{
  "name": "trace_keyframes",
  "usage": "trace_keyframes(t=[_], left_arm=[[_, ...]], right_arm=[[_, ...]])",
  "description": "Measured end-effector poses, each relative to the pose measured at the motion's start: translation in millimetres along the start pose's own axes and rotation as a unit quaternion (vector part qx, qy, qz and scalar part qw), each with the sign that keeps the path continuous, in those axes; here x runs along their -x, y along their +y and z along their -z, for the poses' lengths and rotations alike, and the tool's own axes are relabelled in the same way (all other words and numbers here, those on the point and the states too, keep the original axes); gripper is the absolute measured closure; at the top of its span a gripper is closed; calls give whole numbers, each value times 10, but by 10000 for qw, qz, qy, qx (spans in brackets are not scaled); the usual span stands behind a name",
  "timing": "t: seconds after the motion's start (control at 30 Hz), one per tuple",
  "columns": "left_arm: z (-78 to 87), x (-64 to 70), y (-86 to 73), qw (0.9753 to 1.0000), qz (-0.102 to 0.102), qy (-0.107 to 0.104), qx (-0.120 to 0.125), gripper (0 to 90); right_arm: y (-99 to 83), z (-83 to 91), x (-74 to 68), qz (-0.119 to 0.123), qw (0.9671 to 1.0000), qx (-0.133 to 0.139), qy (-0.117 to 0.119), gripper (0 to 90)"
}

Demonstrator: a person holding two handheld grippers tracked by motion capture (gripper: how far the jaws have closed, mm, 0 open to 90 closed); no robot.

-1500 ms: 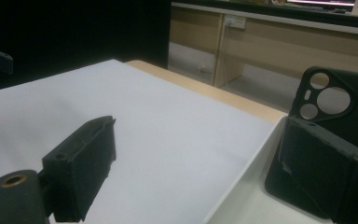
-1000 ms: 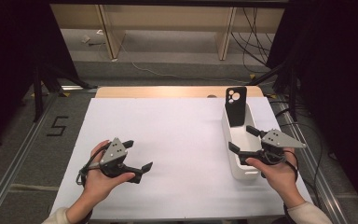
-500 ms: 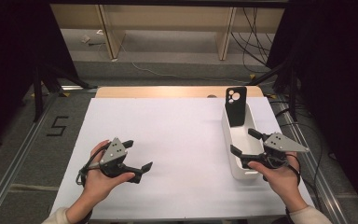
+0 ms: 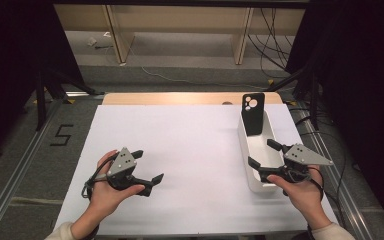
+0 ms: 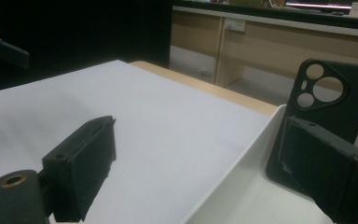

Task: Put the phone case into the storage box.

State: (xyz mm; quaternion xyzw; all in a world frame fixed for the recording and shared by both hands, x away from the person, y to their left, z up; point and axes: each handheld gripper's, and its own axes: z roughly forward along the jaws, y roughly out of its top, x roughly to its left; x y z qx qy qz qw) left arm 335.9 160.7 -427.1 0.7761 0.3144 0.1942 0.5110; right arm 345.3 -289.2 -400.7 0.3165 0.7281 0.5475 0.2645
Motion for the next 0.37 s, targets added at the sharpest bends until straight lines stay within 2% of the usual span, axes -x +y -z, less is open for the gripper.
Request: trace_keyframes(t=[0.37], left_arm=[[-2, -6, 3, 10000, -7, 0, 0, 0]], right_arm=[[-9, -13, 8, -12, 10000, -4, -17, 120]])
